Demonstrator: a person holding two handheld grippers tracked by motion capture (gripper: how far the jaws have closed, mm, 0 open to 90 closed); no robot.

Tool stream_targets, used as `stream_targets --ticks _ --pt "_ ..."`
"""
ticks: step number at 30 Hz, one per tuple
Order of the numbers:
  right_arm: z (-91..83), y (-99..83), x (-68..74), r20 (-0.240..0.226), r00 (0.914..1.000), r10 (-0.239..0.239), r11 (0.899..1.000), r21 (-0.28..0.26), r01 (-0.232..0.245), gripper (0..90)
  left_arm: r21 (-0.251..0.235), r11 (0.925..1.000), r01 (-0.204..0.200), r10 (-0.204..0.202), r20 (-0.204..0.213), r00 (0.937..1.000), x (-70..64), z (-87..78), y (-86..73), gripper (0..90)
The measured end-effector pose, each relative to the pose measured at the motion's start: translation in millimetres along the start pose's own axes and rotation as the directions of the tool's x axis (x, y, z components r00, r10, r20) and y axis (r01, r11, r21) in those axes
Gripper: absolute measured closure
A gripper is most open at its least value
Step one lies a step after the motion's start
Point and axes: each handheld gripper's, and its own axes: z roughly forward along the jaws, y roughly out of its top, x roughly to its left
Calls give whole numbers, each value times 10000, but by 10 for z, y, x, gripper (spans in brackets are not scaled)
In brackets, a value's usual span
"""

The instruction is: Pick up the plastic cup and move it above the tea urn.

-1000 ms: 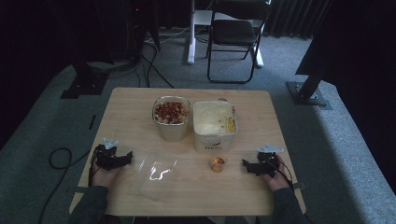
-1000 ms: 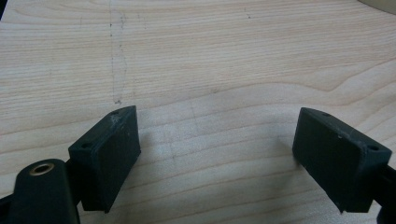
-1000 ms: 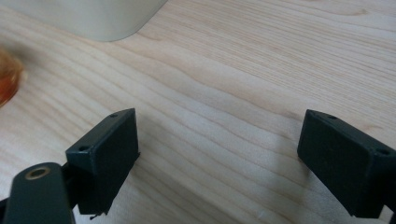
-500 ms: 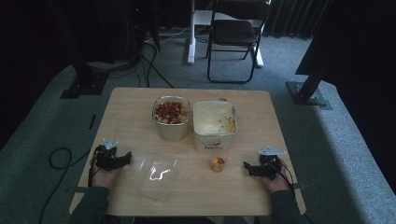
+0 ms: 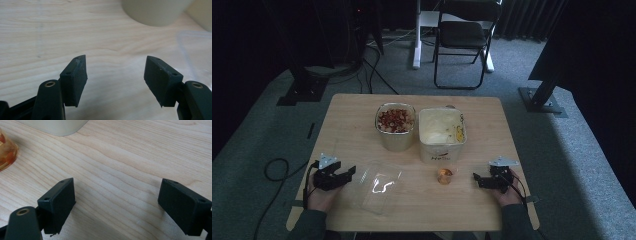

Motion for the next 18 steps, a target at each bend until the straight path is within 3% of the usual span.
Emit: stream_targets --ticks 7,12,18 --pt "0 0 0 2 10000 0 10000 1 0 137 -169 9998 -140 146 368 9992 -132 -196 -89 356" --pt "0 0 0 2 10000 0 10000 0 0 137 -287 9991 -302 326 854 9958 -217 -316 -118 355" --pt "0 0 0 3 10000 -2 10000 -1 2 137 28 9982 -604 596 1237 9905 -262 -321 -177 379"
